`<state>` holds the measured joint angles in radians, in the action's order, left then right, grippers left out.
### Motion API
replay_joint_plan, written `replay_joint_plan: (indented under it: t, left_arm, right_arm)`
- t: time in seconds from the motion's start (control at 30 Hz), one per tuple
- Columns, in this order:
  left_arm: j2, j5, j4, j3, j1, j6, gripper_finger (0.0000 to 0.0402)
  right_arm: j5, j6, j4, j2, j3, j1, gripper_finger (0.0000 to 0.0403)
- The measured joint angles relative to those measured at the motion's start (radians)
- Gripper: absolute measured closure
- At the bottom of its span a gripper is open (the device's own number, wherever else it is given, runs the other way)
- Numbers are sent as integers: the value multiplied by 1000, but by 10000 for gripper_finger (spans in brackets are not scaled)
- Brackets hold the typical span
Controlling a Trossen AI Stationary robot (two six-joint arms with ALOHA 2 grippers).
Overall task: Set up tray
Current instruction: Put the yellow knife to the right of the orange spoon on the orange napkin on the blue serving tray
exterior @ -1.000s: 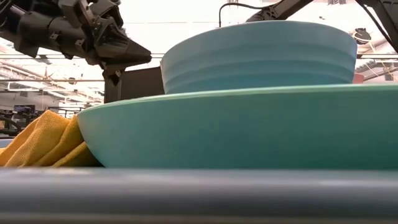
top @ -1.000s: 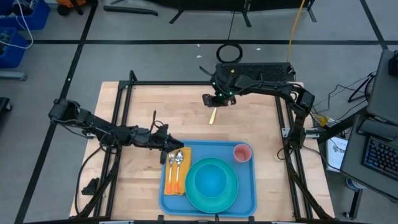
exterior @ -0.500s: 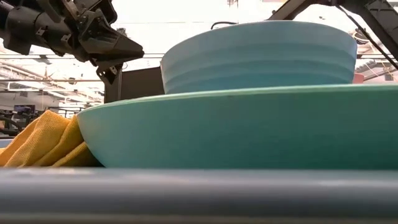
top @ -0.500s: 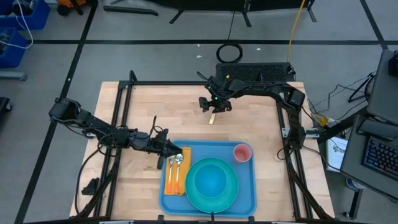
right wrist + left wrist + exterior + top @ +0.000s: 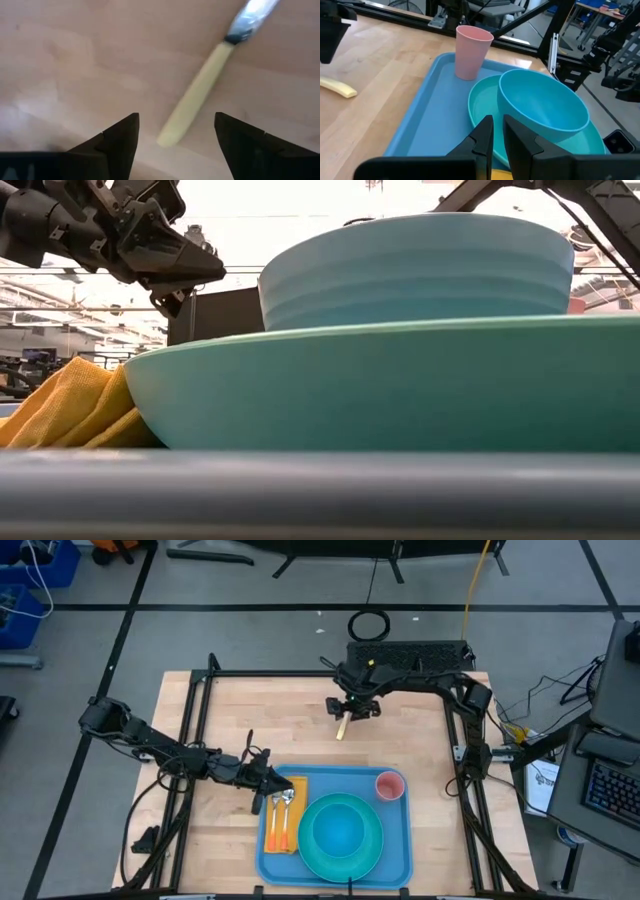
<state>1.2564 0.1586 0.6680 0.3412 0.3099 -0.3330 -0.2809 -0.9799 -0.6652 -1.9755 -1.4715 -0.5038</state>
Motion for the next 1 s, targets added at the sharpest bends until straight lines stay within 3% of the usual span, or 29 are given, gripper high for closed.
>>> replay_joint_plan:
  t: [0.77,1.0]
  left_arm:
    - [0,1,-23,0,0,9,357]
    - [0,1,-23,0,0,10,357]
  right_arm:
    - [-10,-3,-2,-58,-1,-14,155]
    - [-27,0,12,-75,-1,-20,177]
